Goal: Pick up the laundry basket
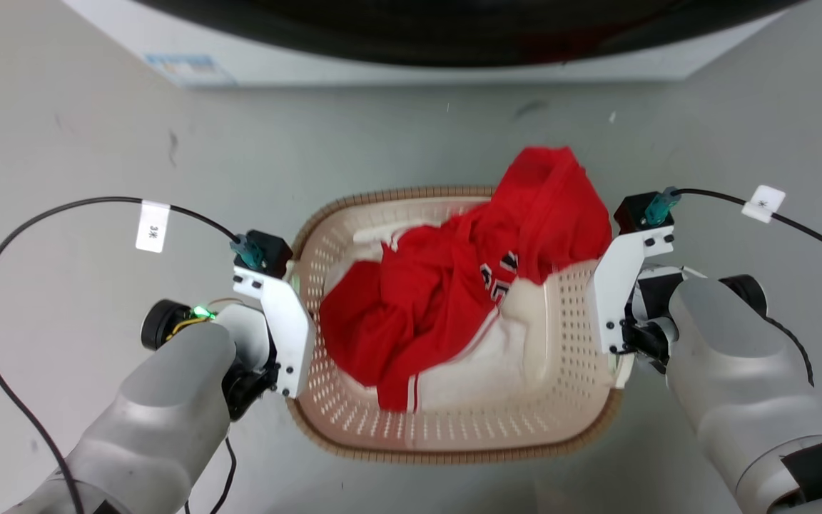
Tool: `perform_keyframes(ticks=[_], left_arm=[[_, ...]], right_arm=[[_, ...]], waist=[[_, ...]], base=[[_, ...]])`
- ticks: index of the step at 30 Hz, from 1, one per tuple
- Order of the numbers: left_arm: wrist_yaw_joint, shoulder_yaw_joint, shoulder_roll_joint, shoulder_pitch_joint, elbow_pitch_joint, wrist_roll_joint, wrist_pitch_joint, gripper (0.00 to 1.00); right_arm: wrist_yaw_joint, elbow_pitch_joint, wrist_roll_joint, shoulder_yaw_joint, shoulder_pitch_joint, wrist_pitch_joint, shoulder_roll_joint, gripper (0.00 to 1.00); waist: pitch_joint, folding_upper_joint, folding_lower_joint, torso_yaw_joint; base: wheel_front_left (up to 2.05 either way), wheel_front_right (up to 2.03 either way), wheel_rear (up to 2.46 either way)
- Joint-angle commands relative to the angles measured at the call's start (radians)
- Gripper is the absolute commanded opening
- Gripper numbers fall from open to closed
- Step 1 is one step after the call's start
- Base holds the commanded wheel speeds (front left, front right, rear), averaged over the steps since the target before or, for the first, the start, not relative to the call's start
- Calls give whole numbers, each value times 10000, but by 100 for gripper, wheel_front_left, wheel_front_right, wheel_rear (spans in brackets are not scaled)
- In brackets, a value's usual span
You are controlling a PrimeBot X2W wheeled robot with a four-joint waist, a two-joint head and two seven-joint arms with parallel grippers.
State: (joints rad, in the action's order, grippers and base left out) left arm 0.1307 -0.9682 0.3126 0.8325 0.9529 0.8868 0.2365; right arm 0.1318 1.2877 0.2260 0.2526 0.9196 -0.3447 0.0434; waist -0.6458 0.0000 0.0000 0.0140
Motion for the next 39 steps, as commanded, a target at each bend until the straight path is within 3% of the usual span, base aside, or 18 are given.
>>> perform_keyframes(ticks=[1, 11, 16, 29, 39], left_arm=[[-14, -266, 352, -172, -145, 190, 331, 0], [-13, -1678, 1464, -650, -1503, 1898, 2648, 0], [-13, -2047, 1930, -787, -1927, 2636, 3277, 0], [-13, -2577, 2437, -1306, -2327, 4129, 4782, 0], [-2, -2646, 2482, -1451, -2483, 4734, 5181, 0]], right_arm=[[-19, 9, -132, 45, -108, -350, 185, 0], [-22, 20, 212, 547, -376, -2935, 265, 0], [-23, 23, 688, 759, -553, -3753, 292, 0], [-22, -465, 1708, 1784, -1333, -5331, 279, 0], [-16, -922, 2371, 2374, -1436, -5951, 238, 0]], waist=[[1045, 0, 0, 98], [3289, 0, 0, 86], [4138, 0, 0, 80], [6175, 0, 0, 119], [6730, 0, 0, 118]], base=[[0, 0, 0], [0, 0, 0], [0, 0, 0], [0, 0, 0], [0, 0, 0]])
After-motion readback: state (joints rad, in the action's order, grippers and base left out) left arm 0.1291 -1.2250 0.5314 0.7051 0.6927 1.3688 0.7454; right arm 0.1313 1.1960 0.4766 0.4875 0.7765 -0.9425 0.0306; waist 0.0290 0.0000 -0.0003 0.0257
